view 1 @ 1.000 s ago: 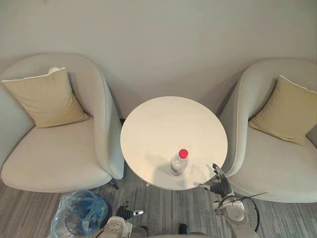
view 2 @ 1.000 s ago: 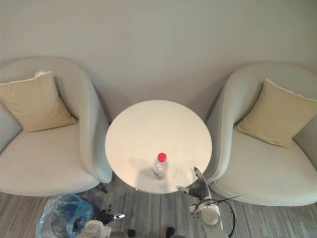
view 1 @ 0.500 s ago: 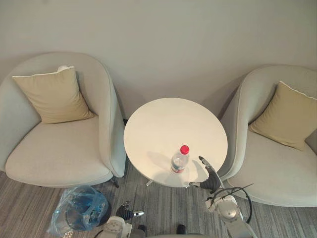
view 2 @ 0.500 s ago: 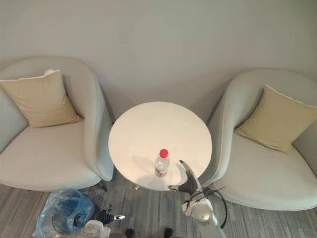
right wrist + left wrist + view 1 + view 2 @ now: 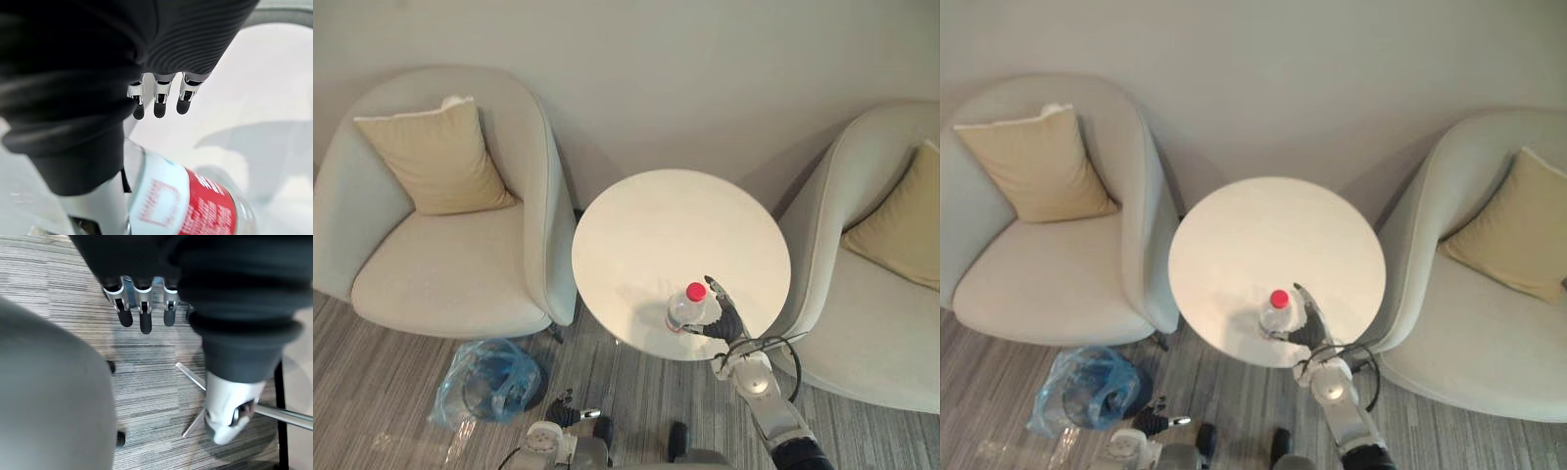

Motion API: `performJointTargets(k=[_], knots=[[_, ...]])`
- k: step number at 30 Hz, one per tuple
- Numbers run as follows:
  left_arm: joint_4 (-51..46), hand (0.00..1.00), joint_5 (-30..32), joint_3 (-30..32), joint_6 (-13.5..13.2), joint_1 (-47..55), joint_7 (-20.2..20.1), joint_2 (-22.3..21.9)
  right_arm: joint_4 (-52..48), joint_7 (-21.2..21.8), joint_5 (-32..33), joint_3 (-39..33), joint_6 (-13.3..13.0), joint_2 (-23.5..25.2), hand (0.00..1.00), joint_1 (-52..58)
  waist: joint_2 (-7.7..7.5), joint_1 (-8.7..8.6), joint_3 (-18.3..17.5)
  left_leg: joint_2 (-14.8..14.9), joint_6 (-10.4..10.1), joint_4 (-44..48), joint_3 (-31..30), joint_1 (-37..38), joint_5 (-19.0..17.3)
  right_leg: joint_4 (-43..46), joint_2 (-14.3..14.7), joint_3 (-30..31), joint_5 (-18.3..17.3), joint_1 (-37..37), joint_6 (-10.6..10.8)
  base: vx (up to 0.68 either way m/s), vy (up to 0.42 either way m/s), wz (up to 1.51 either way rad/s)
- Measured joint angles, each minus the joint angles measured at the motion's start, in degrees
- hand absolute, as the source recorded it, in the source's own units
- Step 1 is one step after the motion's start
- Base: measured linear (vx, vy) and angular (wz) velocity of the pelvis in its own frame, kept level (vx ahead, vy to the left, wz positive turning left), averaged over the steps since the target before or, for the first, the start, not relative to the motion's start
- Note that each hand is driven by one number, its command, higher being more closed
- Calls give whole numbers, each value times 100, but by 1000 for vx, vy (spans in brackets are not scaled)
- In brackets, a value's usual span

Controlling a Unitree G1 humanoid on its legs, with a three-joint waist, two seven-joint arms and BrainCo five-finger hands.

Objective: Gather rubbish on tea table into small bin, then transfer packed bag to large trash can.

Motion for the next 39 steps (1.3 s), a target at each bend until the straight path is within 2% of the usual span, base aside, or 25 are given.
performJointTargets(k=[2,3,9,15,20,26,29,31,35,39], knots=[[-45,0,-5,-37,-23,-12,7,-2,140,-70,120,3,-2,34,0,-204,19,20,56,-7,-3,55,-33,-101,0,115,-13,-21,-34,-119,1,-64,7,7],[-50,0,-5,-49,-34,-21,9,-1,161,-74,168,3,-1,39,100,-242,22,31,79,-7,-6,60,-37,-114,1,152,-16,-22,-50,-144,-5,-58,7,10],[-123,0,-11,-54,-49,-63,21,-5,366,-175,450,3,-12,250,100,-431,32,110,146,-21,-22,159,-160,-291,8,246,-31,-148,-118,-254,4,-18,-5,10],[-137,0,-10,-54,-47,-80,21,-14,467,-147,657,3,48,256,100,-563,29,168,148,-37,-30,117,-255,-294,15,242,-41,-259,-161,-227,0,26,-9,10],[-121,0,5,-49,-33,-78,14,-11,325,-37,672,-6,46,249,100,-375,12,168,150,-32,-38,-55,-231,-69,28,157,-40,-223,-160,-58,0,31,2,-2],[-74,0,91,-52,-5,-79,-23,-7,-280,208,881,-23,36,240,100,81,-8,133,139,1,-41,-181,-136,140,43,134,-22,-110,-160,62,1,4,4,-9],[-15,0,197,-50,-5,-78,-36,3,-622,365,888,-63,-6,247,100,316,-32,54,121,5,-36,-210,-84,203,46,134,-22,-53,-158,84,3,-11,8,-10],[45,0,243,-53,-4,-71,-53,21,-833,467,889,-186,-29,252,100,536,-77,-27,59,9,-33,-239,-49,243,52,134,-21,-9,-158,89,3,-9,10,-8],[106,0,313,-65,0,-69,-144,45,-1178,601,875,-229,-49,219,100,837,-149,-82,-13,28,-31,-267,82,369,51,124,-11,124,-150,142,5,-3,8,-16],[193,0,391,-176,-1,-53,-142,43,-1445,641,747,-221,-84,214,100,1159,-149,-116,-169,35,-26,-358,134,493,57,-60,3,178,-59,281,18,-11,12,-10]])
